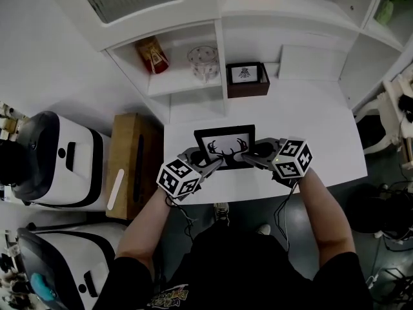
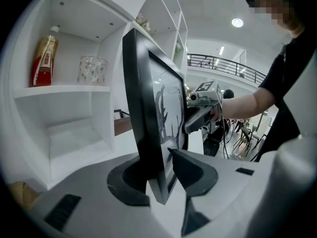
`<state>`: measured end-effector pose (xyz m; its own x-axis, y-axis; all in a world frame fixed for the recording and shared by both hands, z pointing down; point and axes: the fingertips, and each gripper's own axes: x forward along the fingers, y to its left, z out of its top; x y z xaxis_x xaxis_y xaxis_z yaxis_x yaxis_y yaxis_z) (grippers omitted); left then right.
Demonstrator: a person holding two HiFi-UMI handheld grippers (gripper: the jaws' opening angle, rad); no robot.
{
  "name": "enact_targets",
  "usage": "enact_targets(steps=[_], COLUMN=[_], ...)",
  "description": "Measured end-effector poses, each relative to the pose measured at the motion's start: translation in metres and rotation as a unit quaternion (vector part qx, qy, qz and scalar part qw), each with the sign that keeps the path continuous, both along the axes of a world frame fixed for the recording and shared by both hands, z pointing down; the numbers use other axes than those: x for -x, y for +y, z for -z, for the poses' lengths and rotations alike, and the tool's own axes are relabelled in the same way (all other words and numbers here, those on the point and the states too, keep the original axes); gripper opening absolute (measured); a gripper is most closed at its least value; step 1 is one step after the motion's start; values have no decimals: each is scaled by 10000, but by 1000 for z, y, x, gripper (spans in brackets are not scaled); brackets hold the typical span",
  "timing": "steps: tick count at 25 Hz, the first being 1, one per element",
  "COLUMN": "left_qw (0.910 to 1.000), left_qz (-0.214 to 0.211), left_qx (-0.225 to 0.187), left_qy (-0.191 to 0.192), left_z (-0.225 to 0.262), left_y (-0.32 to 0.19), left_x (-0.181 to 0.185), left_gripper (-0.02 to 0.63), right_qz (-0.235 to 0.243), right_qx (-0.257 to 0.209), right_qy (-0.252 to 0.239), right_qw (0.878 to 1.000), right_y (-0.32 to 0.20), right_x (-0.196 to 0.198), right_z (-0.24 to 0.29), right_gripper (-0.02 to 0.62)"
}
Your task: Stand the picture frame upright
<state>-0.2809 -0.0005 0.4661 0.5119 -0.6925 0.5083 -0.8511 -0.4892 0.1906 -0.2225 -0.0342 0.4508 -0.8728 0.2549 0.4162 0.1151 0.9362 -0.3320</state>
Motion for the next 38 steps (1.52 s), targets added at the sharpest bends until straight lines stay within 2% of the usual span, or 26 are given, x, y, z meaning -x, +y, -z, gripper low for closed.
enact_targets(steps=[7, 17, 25, 32, 38], left_qw=[9999, 9981, 9975, 9956, 9956], left_qz=[-47, -84, 8, 41, 134], left_qx=[18, 87, 185, 212, 258], left_qy=[-115, -596, -681, -913, -889], left_z=[-14, -48, -70, -86, -97], left_y=[-20, -54, -77, -94, -104], left_x=[25, 56, 77, 93, 103], left_gripper=[140, 135, 133, 129, 129], right_qz=[-73, -238, -377, -436, -437], right_qx=[-55, -179, -222, -389, -465], right_qy=[242, 658, 910, 1088, 1164], right_qw=[9997, 9974, 9949, 9923, 9912], right_y=[-20, -59, -85, -103, -115], right_x=[24, 52, 72, 85, 95], right_z=[-15, -50, -74, -93, -103], right_gripper=[74, 94, 103, 106, 106])
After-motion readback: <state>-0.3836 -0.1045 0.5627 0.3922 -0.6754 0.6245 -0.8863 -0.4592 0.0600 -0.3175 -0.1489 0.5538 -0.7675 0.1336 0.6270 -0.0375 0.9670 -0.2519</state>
